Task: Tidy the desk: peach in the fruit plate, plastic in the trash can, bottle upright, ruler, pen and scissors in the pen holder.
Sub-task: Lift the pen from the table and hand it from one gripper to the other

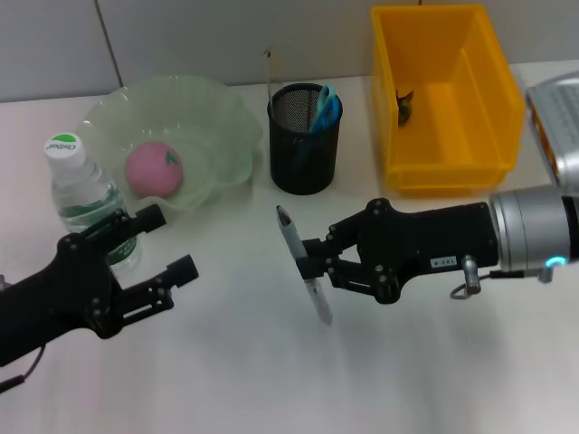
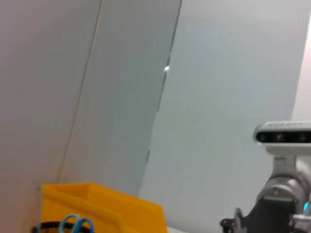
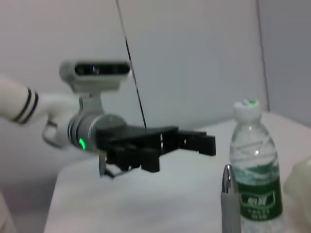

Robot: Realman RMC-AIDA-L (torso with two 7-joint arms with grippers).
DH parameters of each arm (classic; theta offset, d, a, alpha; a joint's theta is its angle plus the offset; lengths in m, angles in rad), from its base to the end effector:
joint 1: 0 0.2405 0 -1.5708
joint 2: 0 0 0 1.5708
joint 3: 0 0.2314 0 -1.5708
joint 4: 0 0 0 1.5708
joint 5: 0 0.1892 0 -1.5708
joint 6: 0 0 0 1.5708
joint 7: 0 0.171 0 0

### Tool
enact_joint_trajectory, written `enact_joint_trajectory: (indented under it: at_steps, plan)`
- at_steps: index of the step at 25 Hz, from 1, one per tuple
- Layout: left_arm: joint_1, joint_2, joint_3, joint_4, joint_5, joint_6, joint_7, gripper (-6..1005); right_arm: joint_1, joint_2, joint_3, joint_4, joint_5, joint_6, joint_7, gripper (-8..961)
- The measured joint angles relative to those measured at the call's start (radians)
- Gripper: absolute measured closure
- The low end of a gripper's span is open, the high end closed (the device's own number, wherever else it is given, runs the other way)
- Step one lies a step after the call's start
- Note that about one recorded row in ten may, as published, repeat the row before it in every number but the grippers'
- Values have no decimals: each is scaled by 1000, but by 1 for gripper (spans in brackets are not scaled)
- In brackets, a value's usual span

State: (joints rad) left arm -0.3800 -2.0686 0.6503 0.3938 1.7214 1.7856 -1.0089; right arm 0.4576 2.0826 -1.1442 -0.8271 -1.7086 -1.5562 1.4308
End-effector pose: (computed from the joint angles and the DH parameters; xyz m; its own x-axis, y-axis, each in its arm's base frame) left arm -0.2232 0.2538 -0.0050 0.5922 0.1598 0.7898 0.4209 -0.8971 -0.1341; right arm 0.1697 0.2887 -0.0341 0.8425 -0.2182 -0.4926 -0.2592 -0.9657 -0.0155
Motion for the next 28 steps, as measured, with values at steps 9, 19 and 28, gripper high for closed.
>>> enact_joint_trajectory:
  at_steps: [9, 19, 28]
  plan:
    - [-50, -3, 2, -127, -3, 23, 16, 165, 14, -2, -4, 175, 102, -1, -156, 837]
    - [-110, -8, 28, -219, 5, -33, 74, 165, 55, 1, -8, 245, 104, -11, -212, 836]
    - [-125, -10, 29, -245, 5, -46, 76, 165, 56, 2, -2, 281, 116, -13, -238, 836]
